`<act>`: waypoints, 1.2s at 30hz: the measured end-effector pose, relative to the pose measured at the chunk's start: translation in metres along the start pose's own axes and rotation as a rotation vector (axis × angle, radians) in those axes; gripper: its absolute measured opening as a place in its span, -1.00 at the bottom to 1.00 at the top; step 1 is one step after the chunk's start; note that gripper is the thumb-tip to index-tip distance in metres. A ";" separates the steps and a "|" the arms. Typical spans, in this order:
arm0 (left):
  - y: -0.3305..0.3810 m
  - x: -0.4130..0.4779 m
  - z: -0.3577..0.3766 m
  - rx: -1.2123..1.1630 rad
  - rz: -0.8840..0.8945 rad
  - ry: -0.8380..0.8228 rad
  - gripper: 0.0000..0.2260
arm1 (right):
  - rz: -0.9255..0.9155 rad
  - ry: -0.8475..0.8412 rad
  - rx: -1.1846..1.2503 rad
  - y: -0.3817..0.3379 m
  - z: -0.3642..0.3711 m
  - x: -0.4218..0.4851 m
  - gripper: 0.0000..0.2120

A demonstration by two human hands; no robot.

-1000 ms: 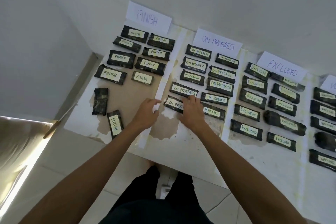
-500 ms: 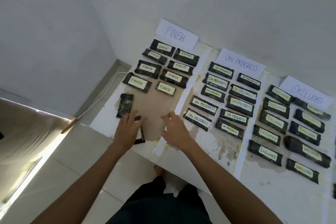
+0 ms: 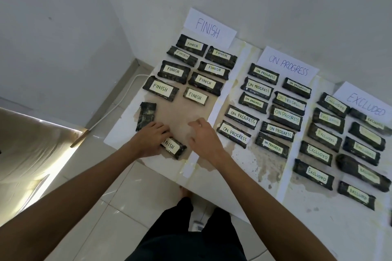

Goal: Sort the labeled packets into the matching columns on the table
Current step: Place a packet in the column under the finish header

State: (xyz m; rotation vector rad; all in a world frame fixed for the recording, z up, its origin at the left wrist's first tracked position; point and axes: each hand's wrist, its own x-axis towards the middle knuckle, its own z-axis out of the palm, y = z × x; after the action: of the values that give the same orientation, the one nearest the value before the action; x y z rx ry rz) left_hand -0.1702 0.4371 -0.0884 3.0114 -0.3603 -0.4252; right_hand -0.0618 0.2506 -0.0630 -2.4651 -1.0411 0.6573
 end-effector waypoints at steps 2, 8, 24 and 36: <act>0.000 0.005 0.000 -0.014 -0.005 0.010 -0.54 | 0.003 0.034 0.019 0.004 -0.006 0.003 -0.57; -0.006 0.026 -0.003 -0.047 0.022 0.070 -0.53 | 0.044 0.056 0.043 0.014 -0.011 0.016 -0.57; -0.020 0.090 -0.003 -0.264 -0.102 0.254 -0.55 | 0.008 -0.009 -0.200 0.034 -0.002 0.056 -0.45; -0.016 0.089 -0.002 -0.282 -0.210 0.294 -0.53 | 0.028 0.029 -0.190 0.034 -0.002 0.066 -0.47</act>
State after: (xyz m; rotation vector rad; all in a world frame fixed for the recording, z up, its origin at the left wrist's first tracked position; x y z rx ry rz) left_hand -0.0837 0.4309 -0.1118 2.7825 0.0363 -0.0352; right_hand -0.0005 0.2770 -0.0967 -2.6478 -1.1057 0.5522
